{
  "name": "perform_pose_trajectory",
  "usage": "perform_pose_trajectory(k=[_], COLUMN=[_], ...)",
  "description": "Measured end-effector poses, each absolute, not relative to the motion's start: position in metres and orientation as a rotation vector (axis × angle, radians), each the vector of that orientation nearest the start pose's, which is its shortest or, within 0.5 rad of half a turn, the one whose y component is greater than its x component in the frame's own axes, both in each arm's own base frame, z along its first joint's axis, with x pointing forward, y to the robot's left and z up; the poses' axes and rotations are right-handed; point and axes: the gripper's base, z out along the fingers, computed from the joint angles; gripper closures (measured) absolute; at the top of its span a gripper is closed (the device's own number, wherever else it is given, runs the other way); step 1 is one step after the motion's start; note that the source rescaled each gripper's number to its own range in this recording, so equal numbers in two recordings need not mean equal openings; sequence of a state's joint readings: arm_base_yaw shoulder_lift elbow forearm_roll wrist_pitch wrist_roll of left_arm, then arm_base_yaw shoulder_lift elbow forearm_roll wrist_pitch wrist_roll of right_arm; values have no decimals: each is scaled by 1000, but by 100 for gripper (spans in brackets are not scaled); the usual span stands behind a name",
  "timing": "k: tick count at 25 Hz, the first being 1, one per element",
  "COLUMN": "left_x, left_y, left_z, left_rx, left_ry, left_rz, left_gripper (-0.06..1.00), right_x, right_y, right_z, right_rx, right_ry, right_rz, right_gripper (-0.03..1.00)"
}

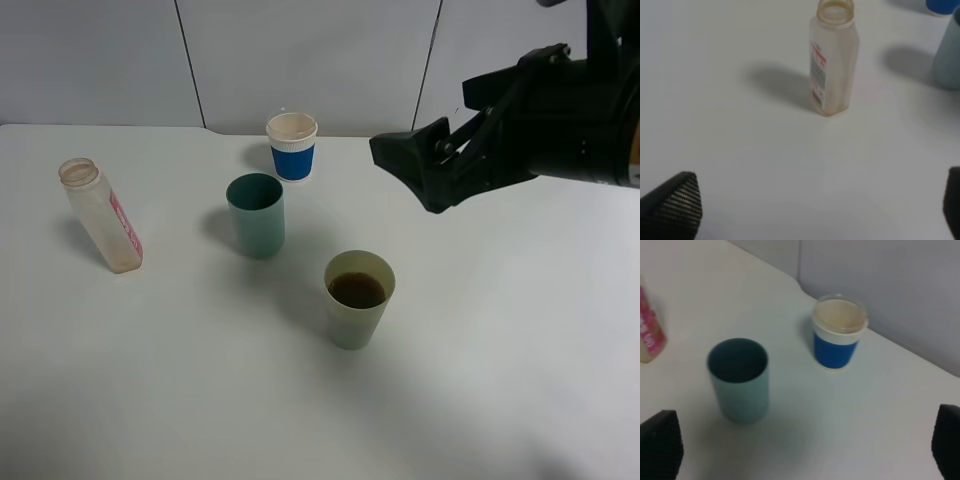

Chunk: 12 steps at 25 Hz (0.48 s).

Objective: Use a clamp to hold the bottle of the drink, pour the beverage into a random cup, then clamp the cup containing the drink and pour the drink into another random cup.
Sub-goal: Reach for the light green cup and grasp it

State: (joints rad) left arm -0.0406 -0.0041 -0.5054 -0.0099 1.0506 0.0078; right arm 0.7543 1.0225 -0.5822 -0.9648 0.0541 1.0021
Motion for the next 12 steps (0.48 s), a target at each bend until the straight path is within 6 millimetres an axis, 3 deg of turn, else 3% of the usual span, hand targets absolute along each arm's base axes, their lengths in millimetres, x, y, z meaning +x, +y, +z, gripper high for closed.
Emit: perform_pose_trajectory(k=[7, 12], left_x=[-6, -6], left_y=[-1, -1], left_z=[280, 280], left_rx=[49, 49], left_ry=[2024, 2024], left_rz=[-33, -33], left_gripper=[1, 1], right_x=[141, 134], right_y=[151, 148], right_z=[264, 248], right_rx=[-829, -864], right_ry=[1833, 1874], right_rz=[637, 645], right_gripper=[-3, -3])
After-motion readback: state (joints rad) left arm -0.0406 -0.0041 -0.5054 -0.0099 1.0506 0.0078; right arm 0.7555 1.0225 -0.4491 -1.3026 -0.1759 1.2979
